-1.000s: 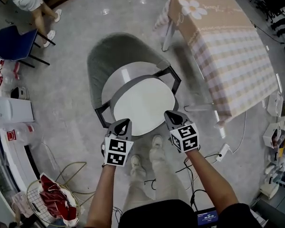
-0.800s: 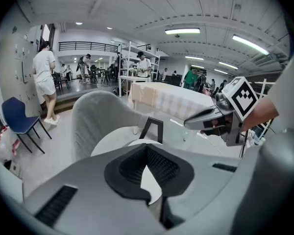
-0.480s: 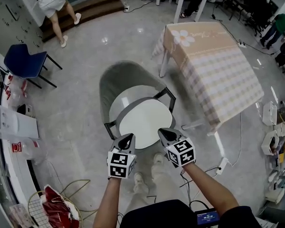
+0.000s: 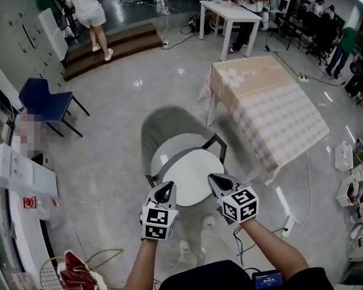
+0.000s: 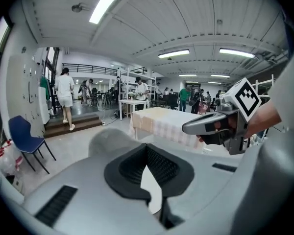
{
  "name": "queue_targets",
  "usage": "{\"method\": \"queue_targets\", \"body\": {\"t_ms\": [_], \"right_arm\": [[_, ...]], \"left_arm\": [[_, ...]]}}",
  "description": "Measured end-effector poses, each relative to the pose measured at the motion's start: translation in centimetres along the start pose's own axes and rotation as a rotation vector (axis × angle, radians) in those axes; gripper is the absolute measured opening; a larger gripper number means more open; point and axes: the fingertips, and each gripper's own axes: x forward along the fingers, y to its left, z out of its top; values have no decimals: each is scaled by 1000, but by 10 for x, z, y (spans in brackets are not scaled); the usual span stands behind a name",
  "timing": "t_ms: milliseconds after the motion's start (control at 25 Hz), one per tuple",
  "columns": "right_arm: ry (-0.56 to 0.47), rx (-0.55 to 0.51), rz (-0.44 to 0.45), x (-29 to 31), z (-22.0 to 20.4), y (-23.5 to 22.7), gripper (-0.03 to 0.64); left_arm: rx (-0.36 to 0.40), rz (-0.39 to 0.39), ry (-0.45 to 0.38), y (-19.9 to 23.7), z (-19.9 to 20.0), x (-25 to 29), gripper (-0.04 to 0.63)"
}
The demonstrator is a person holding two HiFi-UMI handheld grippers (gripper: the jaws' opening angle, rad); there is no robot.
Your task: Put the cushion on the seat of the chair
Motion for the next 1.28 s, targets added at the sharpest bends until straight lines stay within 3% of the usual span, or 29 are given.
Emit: {"method": "queue_targets", "body": {"t_ms": [360, 720, 1280], "right_arm": [[-122, -77, -36, -38, 51, 46, 18], [-200, -129, -50, -73, 68, 79, 18], [-246, -177, -51, -116, 73, 67, 18]], "left_arm": [[-65, -79, -101, -12, 28, -57, 5], [-18, -95, -145, -28, 44, -93, 5], [-9, -115, -173, -77, 62, -97, 5]]}}
